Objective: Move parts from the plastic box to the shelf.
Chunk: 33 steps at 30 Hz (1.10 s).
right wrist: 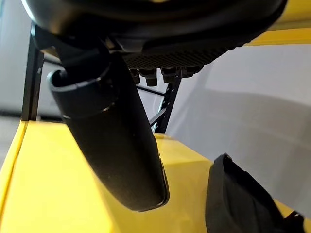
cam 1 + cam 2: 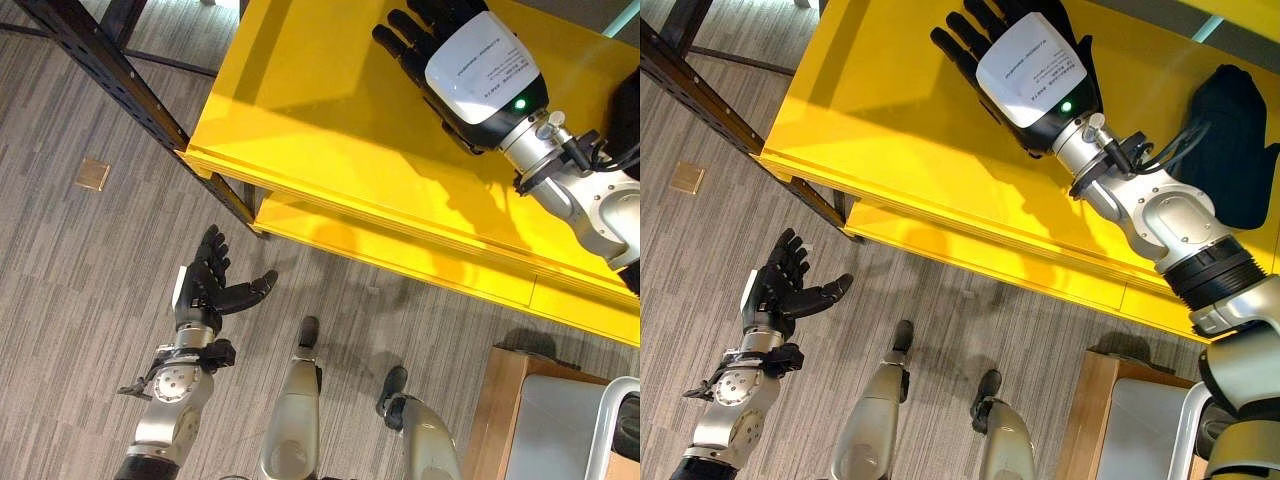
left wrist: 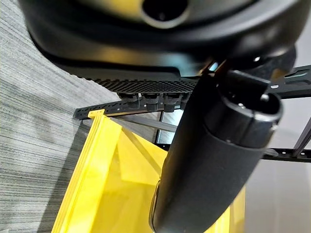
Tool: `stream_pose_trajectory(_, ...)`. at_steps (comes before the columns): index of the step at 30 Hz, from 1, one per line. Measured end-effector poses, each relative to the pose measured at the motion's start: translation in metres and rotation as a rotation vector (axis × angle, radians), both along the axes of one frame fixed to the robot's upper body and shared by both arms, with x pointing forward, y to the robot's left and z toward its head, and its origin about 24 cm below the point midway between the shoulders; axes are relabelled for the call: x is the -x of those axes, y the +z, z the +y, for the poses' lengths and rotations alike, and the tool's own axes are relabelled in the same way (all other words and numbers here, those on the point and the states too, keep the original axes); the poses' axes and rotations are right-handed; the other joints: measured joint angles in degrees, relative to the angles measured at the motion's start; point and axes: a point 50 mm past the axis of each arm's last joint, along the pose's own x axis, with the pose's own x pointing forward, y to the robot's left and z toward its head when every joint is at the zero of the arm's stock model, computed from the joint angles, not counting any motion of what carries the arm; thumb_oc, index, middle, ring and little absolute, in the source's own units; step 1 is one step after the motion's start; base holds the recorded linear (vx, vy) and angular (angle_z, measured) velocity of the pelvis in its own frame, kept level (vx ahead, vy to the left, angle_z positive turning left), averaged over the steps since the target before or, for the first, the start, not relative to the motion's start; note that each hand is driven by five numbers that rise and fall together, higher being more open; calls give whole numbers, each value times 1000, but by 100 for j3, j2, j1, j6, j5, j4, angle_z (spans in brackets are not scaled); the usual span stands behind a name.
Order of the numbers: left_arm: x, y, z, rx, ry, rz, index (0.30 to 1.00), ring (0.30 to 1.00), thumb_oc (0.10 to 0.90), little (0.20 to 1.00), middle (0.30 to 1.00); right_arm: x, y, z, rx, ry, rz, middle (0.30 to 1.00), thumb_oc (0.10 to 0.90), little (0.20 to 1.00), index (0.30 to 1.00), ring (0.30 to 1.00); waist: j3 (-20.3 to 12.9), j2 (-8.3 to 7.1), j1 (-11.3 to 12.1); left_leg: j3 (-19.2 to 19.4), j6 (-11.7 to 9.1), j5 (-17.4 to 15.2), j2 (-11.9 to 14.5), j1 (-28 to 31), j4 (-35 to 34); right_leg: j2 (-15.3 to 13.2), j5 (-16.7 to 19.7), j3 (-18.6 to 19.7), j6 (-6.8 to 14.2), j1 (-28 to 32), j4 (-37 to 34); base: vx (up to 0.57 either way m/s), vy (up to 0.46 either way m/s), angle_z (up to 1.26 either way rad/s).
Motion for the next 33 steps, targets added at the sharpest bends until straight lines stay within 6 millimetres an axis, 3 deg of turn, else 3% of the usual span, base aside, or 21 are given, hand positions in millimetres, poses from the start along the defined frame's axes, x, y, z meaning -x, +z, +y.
stream_pose_trajectory(5, 0, 0, 0, 4, 15, 0, 1000, 1000, 900, 1000, 1000, 5, -4, 1, -83, 48, 7, 1000, 900, 1000, 1000, 1000, 4, 7, -84, 9, 1, -1, 2, -10, 11, -2, -2, 18, -3, -26, 31, 0, 0, 0)
stream_pose_trajectory(6, 0, 1, 0, 4, 13, -5, 1000, 1000, 900, 1000, 1000, 7, -7, -7, -186, 51, 15, 1000, 900, 1000, 1000, 1000, 4, 8, -94, 19, 11, -9, 5, -12, 22, -4, -16, 26, -23, -37, 48, -4, -7, -4)
stream_pose_trajectory(12, 2, -1, 1, 6, 24, 1, 1000, 1000, 900, 1000, 1000, 9, -12, -36, -396, 4, 35, 1000, 900, 1000, 1000, 1000, 5, 9, -145, 84, 26, -20, 13, -62, 73, -9, -15, 117, -22, -141, 114, -6, 1, -5)
stream_pose_trajectory(20, 5, -4, 2, 7, 34, 13, 1000, 1000, 900, 1000, 1000, 8, -31, -50, -504, -30, 113, 1000, 900, 1000, 1000, 1000, 5, 9, -276, 111, 30, -22, 37, -88, 118, -1, -15, 150, -22, -193, 187, -7, -3, -2)
stream_pose_trajectory(33, 10, -9, 4, 3, 21, 36, 1000, 1000, 900, 1000, 1000, -8, -28, -77, -611, -135, 145, 1000, 900, 1000, 1000, 1000, 6, 7, -266, 131, 35, -26, 61, -87, 188, 12, -16, 205, -26, -228, 278, 0, -1, 0)
